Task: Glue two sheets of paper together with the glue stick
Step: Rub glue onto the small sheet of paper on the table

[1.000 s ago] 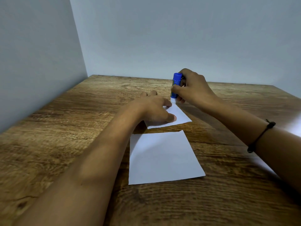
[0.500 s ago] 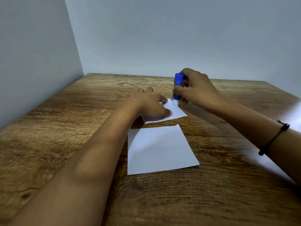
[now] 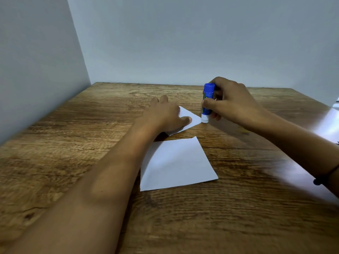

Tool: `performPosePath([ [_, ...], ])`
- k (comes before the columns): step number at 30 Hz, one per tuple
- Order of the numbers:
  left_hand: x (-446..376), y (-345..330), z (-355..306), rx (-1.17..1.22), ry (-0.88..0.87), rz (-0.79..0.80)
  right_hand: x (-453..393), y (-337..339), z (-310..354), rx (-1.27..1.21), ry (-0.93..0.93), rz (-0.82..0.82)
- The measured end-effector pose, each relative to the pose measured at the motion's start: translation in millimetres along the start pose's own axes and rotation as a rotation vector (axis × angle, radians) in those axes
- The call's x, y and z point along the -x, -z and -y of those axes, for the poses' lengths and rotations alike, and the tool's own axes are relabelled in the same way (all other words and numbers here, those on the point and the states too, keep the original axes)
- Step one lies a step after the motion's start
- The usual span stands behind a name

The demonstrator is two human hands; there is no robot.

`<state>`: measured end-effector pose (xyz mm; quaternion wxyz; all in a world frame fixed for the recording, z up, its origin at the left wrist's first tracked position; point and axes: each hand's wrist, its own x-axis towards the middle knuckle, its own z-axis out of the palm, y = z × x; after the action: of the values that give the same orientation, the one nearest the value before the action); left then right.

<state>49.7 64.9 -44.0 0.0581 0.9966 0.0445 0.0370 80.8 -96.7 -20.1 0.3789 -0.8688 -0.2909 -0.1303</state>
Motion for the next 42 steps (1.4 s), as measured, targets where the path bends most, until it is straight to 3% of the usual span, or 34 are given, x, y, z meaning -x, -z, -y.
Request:
performPosePath([
  [6, 1, 5, 2, 0.199, -0.03, -0.173, -13, 9, -7, -0.157, -0.049, -0.102],
  [11, 6, 13, 7, 0.194, -0.199, 0.05, -24, 4, -14, -0.238, -0.124, -0.079],
  [20, 0, -10, -12, -0.08, -0.133, -0.161, -41, 0, -19, -0.24, -0.14, -0.079],
  [25, -3, -5, -7, 0.071, -0.151, -0.123, -45, -10, -21, -0.227, -0.152, -0.068],
  [32, -4, -4, -5, 0.08, -0.229, -0.069, -50, -16, -23, -0.152, -0.132, -0.072],
  [42, -5, -4, -4, 0.08, -0.207, -0.045, -50, -20, -20, -0.101, -0.117, -0.043],
])
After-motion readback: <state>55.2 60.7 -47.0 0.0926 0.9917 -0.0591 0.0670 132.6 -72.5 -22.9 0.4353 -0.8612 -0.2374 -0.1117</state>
